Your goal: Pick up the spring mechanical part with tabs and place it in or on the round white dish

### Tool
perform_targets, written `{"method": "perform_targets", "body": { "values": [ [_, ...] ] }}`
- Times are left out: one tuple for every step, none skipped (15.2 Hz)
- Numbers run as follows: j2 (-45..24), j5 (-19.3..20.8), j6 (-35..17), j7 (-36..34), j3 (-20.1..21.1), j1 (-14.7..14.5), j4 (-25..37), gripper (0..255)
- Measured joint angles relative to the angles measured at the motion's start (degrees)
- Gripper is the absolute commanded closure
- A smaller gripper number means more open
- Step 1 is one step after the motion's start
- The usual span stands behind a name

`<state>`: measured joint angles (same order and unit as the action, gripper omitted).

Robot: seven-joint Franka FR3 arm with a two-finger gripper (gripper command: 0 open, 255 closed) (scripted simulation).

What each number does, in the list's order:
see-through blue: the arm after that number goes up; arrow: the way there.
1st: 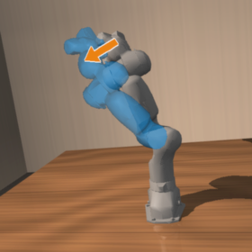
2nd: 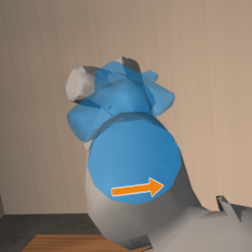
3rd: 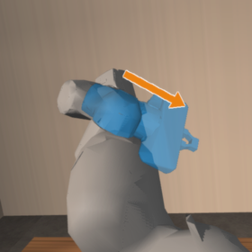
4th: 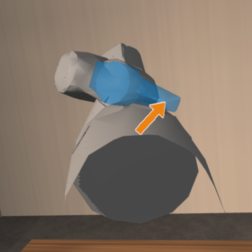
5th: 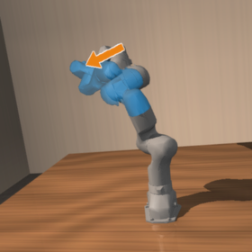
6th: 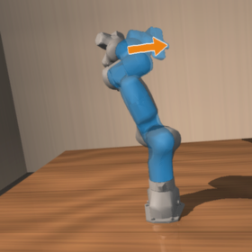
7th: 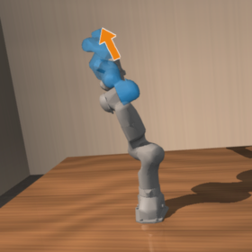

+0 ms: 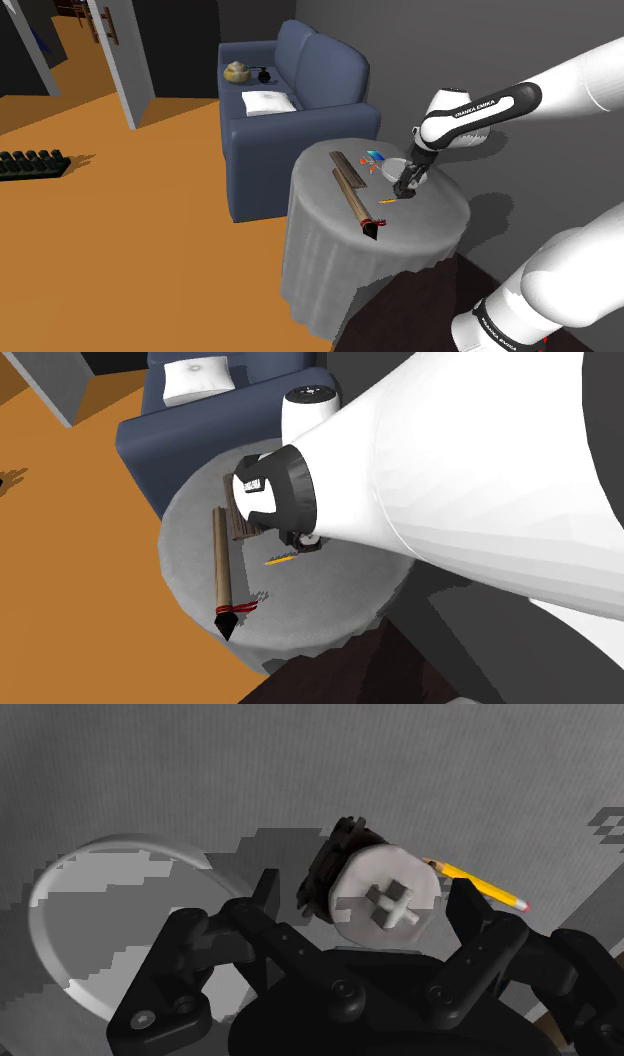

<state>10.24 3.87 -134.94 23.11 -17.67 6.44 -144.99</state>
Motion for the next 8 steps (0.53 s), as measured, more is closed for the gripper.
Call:
{"method": "perform_targets", "body": {
  "values": [
    [-0.11, -0.03, -0.21, 0.01, -0.01, -0.01, -0.09, 0],
    [-0.13, -0.03, -0.30, 0.01, -0.01, -0.01, -0.15, 0],
    [-0.14, -0.03, -0.34, 0.02, -0.01, -0.01, -0.18, 0],
    [-0.14, -0.03, -0.36, 0.02, -0.01, -0.01, -0.20, 0],
    [-0.14, -0.03, -0.37, 0.02, -0.02, -0.01, -0.20, 0],
    [-0.14, -0.03, -0.37, 0.02, -0.02, -0.01, -0.20, 255],
    [-0.11, -0.01, -0.38, 0.02, -0.04, 0.01, -0.16, 255],
    [0.04, -0.04, -0.29, 0.04, 0.00, -0.02, -0.10, 255]
  ]
}}
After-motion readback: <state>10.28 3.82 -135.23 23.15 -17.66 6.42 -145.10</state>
